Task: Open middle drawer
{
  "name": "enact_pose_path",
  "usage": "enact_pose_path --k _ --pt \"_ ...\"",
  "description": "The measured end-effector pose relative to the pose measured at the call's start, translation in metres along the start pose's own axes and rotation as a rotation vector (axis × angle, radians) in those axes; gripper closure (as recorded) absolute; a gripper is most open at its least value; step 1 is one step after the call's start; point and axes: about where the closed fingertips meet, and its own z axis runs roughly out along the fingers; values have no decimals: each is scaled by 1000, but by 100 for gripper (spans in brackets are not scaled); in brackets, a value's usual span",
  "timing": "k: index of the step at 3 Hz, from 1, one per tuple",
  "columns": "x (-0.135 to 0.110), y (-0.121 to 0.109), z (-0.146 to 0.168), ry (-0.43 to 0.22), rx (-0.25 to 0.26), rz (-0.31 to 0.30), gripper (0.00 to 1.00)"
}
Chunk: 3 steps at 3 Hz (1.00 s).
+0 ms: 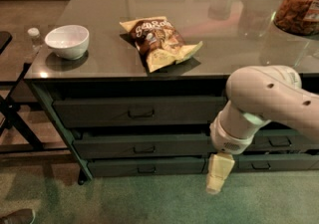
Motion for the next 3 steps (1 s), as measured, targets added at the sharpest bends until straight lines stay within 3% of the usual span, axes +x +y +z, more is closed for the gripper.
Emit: enact_pose_path --k 2,3 --pt "-20 -32 92 -6 -35 23 0" --pt "-20 -32 92 -6 -35 23 0"
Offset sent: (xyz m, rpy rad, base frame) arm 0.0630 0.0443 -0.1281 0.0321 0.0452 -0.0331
